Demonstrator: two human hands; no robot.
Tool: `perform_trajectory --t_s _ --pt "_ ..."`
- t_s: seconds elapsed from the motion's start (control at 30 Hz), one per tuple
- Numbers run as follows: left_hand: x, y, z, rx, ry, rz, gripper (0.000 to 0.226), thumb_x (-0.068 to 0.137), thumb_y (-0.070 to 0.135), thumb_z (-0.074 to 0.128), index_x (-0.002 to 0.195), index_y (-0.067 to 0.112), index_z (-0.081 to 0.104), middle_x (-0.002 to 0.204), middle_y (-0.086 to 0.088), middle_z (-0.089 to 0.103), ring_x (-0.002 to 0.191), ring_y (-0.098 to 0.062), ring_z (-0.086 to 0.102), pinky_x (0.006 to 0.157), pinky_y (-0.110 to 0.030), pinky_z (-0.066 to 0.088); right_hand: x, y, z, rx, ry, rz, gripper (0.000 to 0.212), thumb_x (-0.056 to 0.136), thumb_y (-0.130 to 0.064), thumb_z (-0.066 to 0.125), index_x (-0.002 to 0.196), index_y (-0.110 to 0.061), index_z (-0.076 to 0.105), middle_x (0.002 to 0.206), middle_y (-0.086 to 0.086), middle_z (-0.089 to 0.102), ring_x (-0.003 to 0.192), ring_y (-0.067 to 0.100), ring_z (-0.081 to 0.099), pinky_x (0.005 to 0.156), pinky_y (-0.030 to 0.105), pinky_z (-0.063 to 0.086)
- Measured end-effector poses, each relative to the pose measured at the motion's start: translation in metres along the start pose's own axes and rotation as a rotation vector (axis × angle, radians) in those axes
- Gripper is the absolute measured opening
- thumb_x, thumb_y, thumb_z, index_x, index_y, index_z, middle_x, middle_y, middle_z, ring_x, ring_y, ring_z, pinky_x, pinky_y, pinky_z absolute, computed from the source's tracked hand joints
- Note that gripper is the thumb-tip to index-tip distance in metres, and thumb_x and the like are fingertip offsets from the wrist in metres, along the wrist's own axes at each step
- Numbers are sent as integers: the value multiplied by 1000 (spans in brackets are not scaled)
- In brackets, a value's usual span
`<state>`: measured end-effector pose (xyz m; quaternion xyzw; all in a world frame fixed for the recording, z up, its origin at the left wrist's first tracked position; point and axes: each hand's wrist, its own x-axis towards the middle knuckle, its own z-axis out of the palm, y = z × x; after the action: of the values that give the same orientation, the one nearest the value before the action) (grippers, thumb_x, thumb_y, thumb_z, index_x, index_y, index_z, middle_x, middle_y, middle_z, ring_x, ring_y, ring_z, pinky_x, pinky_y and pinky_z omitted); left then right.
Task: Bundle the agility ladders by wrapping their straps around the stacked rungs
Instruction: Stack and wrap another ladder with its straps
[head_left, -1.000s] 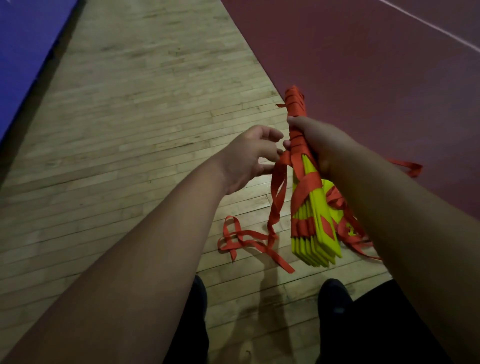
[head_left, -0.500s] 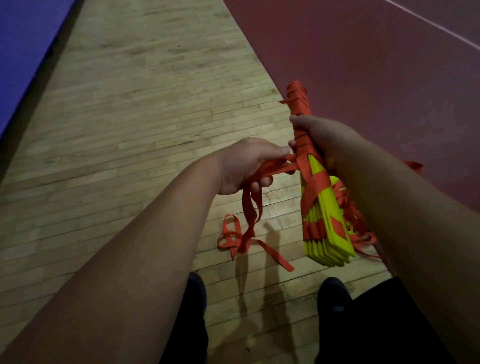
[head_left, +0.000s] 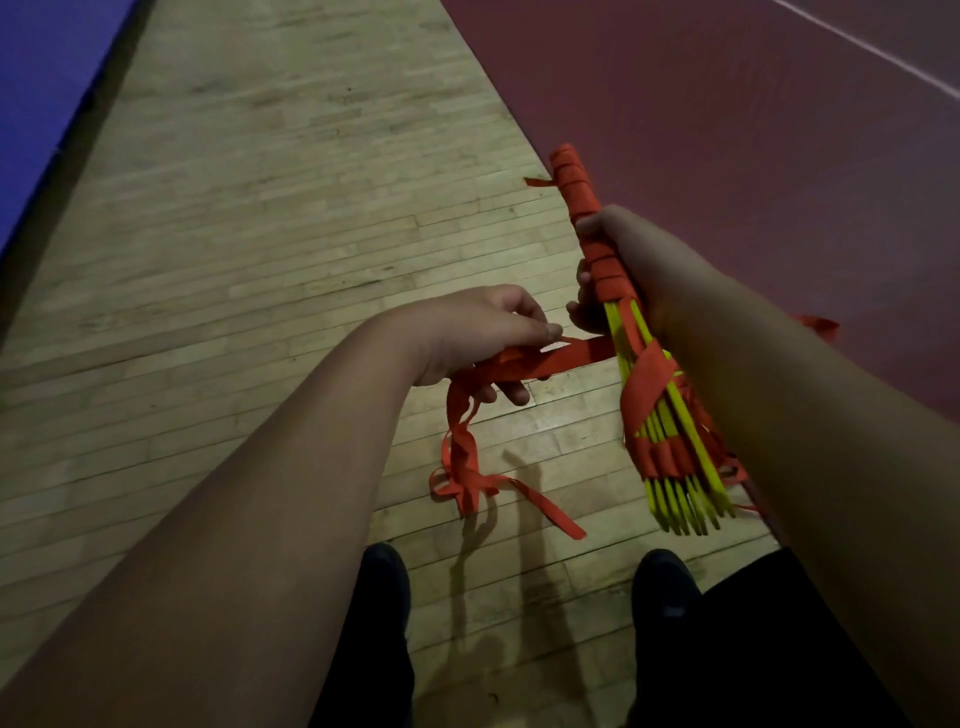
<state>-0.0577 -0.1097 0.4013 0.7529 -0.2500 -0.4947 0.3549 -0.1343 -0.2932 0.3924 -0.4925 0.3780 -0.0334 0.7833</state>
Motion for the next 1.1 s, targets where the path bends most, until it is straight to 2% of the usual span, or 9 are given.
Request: perform_trajectory --t_s 0.1,0.2,0.3,0.4,0.53,0.67,0.77,0.87,1.1 --pt "2 -1 5 -10 -23 -6 18 109 27 66 122 23 54 102 -13 79 87 -30 82 50 -30 56 -3 -3 1 160 -47 14 22 95 -29 67 107 -15 57 68 0 54 49 13 55 58 32 54" --pt "2 0 7 18 -101 35 8 109 29 64 115 24 64 115 -10 79 97 -30 81 56 -32 58 -3 -5 3 296 -84 28 23 94 -29 66 108 -15 54 70 -1 52 49 11 51 51 29 50" --pt "2 -1 7 8 -163 47 13 108 36 66 112 26 72 121 -6 79 109 -31 78 65 -36 61 -2 -7 3 425 -155 57 20 94 -30 63 100 -16 52 75 -4 49 49 8 47 50 28 50" --pt "3 -2 8 7 -191 81 11 105 28 71 110 18 74 125 -10 78 113 -28 78 76 -40 64 -3 -8 3 500 -194 70 21 92 -30 63 102 -15 52 73 -5 49 48 6 48 54 26 50" --pt "5 -2 5 39 -129 165 9 100 23 77 98 15 81 107 -8 81 106 -15 78 89 -40 64 -1 -6 2 503 -196 70 25 94 -29 63 110 -13 51 74 -3 49 49 7 47 46 25 49" --pt "3 1 4 28 -110 200 19 100 26 76 106 10 81 106 -3 82 107 -16 77 100 -46 63 0 -6 1 495 -194 77 32 91 -29 64 116 -14 50 76 -4 49 51 6 46 52 25 49" --pt "1 3 4 156 -114 219 21 102 38 72 108 22 83 114 8 82 117 -7 73 106 -45 54 -2 -6 1 486 -190 76 29 92 -29 63 114 -15 50 74 -5 49 49 6 46 62 21 46" --pt "1 3 4 211 -106 240 24 103 38 70 108 19 84 112 11 82 111 1 71 102 -42 48 -4 -6 1 481 -177 73 30 93 -28 64 115 -14 49 73 -4 49 50 7 46 67 21 43" --pt "7 -2 5 26 -103 352 13 102 13 71 99 5 80 104 -8 83 103 -18 77 95 -36 57 1 -4 0 454 -165 66 28 93 -30 64 111 -14 50 77 -3 51 48 9 50 51 27 50"
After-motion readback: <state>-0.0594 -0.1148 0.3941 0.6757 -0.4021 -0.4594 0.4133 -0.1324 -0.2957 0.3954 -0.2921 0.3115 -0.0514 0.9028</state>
